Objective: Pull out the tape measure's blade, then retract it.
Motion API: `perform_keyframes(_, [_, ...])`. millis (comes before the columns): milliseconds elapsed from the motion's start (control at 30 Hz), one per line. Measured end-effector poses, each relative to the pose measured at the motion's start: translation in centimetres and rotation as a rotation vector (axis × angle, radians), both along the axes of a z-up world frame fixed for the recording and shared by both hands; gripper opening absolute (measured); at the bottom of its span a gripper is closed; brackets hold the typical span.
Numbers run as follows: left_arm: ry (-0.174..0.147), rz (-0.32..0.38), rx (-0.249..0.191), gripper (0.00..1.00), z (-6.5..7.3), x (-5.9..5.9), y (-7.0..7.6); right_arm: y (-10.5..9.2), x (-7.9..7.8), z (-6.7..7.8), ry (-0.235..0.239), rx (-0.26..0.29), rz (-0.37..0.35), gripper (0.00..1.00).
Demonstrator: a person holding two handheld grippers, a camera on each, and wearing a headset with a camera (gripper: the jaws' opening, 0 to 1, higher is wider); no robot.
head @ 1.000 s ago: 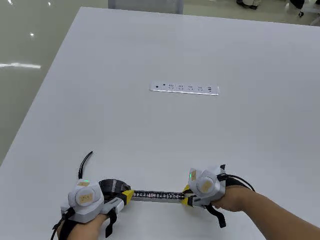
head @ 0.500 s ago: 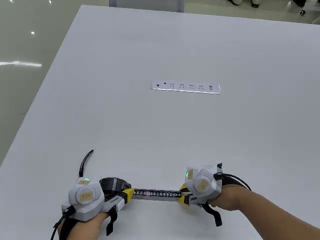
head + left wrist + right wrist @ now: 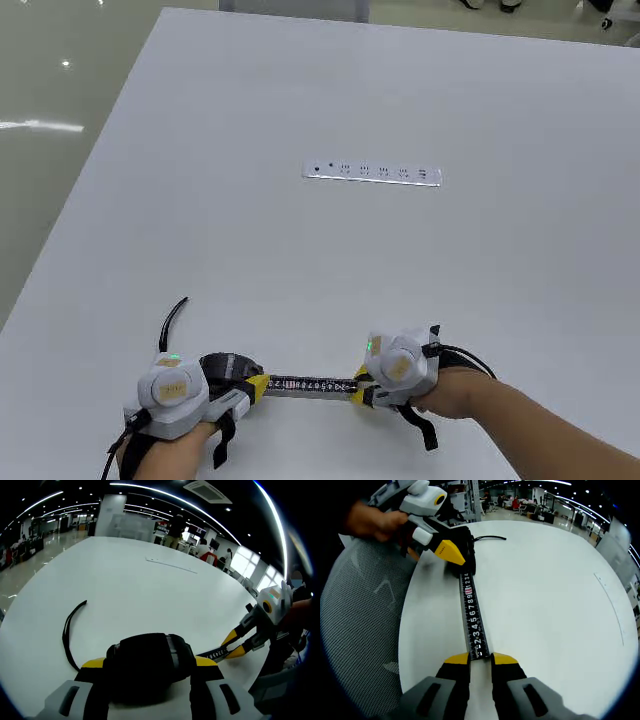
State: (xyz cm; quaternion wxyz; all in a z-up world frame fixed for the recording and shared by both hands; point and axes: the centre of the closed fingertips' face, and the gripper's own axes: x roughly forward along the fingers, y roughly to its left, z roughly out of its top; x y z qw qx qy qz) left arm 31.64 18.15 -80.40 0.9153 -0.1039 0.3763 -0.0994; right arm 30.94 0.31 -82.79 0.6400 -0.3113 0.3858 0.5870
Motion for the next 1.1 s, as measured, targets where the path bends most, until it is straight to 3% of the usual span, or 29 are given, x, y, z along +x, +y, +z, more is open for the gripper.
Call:
perform_keyframes(133, [0.000, 0.000, 0.000, 0.62, 0.0, 0.0, 0.0, 0.2, -0.1, 0.0, -0.017, 0.000, 0.017, 0.15])
perform_keyframes(1100, [0.001, 0.000, -0.003, 0.62, 0.1, -0.1, -0.1, 2.0, -0.2, 0.1, -0.011, 0.016, 0.020, 0.15])
